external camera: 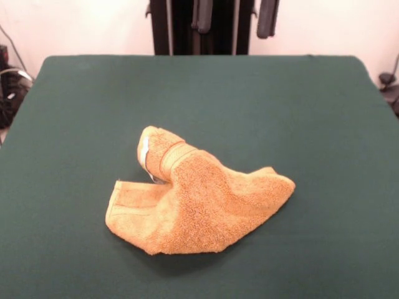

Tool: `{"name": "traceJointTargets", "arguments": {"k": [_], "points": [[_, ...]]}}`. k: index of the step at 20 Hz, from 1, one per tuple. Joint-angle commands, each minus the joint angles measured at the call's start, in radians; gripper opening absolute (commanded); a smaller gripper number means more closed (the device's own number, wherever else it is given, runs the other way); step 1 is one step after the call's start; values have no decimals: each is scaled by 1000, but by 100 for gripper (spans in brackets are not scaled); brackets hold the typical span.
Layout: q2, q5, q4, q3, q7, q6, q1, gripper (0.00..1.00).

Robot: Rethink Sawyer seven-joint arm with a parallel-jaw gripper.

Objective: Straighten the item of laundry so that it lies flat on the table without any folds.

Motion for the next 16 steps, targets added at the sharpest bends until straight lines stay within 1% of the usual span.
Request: {"name": "traceJointTargets", "arguments": {"k": [1,9,16], "points": [[90,-2,177,141,81,-40,3,100],[109,-18,183,151,86,-72,-4,100],[119,-16,173,146,89,-60,-1,100]]}}
